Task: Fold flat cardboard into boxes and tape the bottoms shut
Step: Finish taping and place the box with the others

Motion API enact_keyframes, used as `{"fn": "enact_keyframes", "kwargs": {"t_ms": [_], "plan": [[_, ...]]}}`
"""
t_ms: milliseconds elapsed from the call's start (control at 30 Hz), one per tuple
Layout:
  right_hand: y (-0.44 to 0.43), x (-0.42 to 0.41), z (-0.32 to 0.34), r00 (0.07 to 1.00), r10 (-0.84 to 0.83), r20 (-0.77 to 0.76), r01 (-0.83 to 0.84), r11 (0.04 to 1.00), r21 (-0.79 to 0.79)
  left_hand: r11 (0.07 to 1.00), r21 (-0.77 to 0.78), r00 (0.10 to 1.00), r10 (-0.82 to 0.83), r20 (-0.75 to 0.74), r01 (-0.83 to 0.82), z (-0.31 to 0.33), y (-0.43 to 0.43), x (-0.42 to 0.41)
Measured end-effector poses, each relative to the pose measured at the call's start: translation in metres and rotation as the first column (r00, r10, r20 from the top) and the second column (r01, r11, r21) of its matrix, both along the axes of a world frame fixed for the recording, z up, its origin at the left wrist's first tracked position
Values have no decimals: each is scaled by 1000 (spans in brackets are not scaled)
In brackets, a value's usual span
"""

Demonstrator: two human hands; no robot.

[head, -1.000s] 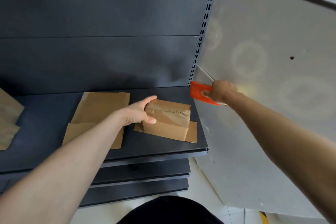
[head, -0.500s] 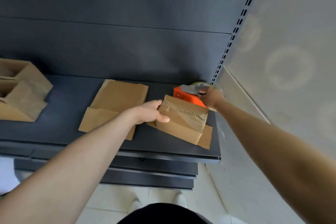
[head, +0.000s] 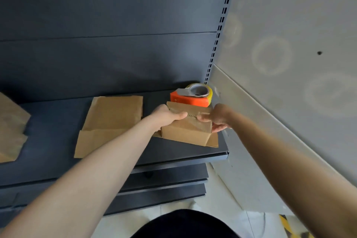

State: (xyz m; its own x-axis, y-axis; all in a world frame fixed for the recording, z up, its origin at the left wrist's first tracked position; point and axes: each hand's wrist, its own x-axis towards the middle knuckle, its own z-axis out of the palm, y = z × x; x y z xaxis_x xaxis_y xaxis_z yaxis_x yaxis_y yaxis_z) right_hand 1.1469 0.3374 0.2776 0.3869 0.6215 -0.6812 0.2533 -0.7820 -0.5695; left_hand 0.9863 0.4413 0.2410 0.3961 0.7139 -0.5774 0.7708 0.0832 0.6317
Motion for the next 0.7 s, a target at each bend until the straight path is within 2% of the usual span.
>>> {"fn": "enact_keyframes", "kwargs": {"t_ms": [133,433,567,700], "plan": [[-5,-8,-9,991,-54,126,44,996,79,999,28,998,-22,58,20,-7,-1,-3],[-10,-26,-11,935,-98,340,97,995,20,999,8,994,48,102,-49,2,-5,-12],[-15,-30,-8,953,-270,138,262,962,74,989,-135,976,93,197,-67,9,-2,-20],[-16,-38,8,891,-452,51,442,886,140,964,-162,931,248,267,-211,17,1,-30]]}}
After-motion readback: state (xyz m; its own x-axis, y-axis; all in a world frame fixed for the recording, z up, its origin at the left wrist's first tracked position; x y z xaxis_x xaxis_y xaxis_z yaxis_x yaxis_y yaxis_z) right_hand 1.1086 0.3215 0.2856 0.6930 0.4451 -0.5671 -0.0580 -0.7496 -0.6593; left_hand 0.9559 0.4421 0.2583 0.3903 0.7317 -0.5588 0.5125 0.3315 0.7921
